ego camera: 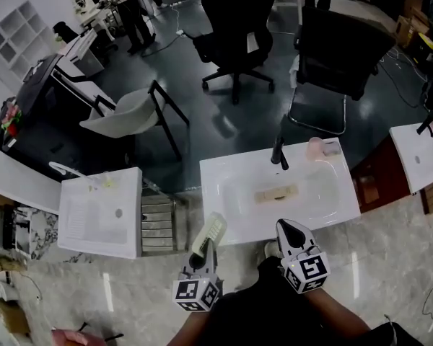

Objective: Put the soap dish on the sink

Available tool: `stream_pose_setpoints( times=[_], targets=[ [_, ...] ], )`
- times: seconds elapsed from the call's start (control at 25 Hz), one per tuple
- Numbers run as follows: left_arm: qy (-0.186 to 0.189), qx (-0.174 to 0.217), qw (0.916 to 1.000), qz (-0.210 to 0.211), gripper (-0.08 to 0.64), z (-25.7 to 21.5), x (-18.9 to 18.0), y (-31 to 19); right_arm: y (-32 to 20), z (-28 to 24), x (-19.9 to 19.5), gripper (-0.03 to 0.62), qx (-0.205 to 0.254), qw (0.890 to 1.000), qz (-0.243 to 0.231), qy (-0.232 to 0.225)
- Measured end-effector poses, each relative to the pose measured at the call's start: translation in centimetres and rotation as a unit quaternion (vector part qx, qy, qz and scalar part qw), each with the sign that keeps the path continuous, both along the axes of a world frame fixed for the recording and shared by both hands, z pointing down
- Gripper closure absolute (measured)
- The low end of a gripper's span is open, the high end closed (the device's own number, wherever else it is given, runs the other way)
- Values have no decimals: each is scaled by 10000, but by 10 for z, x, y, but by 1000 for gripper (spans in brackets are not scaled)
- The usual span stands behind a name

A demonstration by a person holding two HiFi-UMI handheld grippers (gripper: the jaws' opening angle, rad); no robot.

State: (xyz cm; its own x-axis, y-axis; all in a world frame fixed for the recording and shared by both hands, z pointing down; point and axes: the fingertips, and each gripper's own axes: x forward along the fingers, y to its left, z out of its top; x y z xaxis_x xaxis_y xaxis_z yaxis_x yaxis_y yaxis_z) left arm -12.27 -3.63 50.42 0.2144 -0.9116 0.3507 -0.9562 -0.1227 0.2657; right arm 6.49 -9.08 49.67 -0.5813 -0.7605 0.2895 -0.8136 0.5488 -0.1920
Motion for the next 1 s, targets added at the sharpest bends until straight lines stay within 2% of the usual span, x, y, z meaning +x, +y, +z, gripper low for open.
stream_pose_setpoints(
  times=[0.68, 0.84, 1.0],
  targets=[
    [-110, -622, 9968, -487, 537, 42, 25, -93, -104, 9, 24, 594, -113, 9984, -547, -82],
    [-111, -909, 9940, -593, 537, 60, 24, -110, -116, 24, 28, 594, -377, 9975, -568, -197],
    [74, -1121, 9924, -494, 537, 80, 25, -133, -122, 43, 25, 594, -642, 9957, -649, -134]
  ],
)
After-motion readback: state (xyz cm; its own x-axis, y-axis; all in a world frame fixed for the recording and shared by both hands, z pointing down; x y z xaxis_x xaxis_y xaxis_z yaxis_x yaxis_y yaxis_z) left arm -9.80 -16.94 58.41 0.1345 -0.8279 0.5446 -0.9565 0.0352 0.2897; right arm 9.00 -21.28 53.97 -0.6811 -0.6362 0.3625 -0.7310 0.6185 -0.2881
